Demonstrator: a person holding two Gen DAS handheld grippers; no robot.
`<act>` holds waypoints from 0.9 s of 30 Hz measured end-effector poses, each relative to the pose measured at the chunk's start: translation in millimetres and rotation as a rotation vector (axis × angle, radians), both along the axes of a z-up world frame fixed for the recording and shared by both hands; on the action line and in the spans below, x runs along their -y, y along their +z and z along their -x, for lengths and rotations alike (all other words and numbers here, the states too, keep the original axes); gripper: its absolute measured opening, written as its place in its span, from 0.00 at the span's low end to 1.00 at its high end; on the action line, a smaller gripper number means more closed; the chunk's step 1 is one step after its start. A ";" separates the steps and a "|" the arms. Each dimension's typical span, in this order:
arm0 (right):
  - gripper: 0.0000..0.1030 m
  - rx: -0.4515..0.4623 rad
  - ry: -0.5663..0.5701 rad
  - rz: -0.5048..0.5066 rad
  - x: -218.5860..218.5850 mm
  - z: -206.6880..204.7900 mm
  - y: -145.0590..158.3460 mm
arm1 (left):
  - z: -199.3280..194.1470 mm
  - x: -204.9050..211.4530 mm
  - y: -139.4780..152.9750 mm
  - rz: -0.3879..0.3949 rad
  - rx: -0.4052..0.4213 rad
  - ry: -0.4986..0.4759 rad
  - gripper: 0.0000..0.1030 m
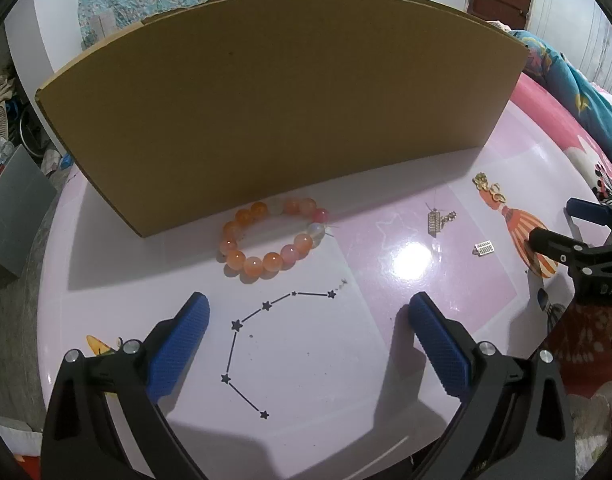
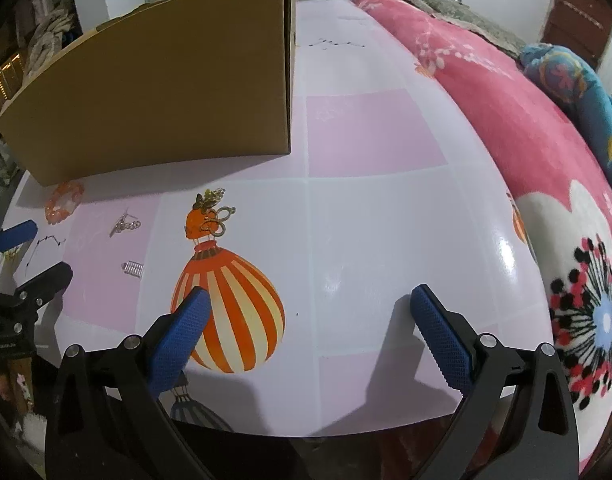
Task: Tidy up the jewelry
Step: 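Move both grippers back out of the box over the table, then lower the right gripper onto the silver spring charm and close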
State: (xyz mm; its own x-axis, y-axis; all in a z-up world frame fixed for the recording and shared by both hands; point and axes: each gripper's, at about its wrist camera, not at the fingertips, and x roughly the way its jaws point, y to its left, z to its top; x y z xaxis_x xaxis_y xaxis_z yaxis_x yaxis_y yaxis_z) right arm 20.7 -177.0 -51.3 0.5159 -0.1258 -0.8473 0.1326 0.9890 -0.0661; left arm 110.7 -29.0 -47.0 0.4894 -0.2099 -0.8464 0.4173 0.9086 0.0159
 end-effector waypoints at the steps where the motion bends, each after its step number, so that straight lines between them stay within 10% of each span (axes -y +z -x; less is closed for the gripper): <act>1: 0.92 0.001 0.009 0.002 1.0 -0.4 0.9 | -0.1 0.2 0.7 0.000 0.001 0.000 0.95; 7: 0.92 0.191 0.082 -0.055 -4.9 19.1 35.0 | 2.3 -0.5 -0.1 0.007 0.018 -0.012 0.95; 15: 0.89 0.161 0.346 -0.157 -39.6 6.9 29.1 | 4.5 -0.5 -1.4 0.008 0.019 -0.025 0.95; 27: 0.35 0.077 0.541 -0.139 -64.1 -14.2 5.7 | 1.3 -1.0 -0.3 0.003 0.005 -0.043 0.95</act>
State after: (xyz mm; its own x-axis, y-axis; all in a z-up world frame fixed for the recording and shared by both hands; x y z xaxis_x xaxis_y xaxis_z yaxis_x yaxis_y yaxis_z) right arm 34.8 -112.9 -45.7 0.5371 0.2842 -0.7942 -0.3969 0.9159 0.0593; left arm 109.4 -28.0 -47.3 0.4844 -0.2335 -0.8431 0.4557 0.8900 0.0153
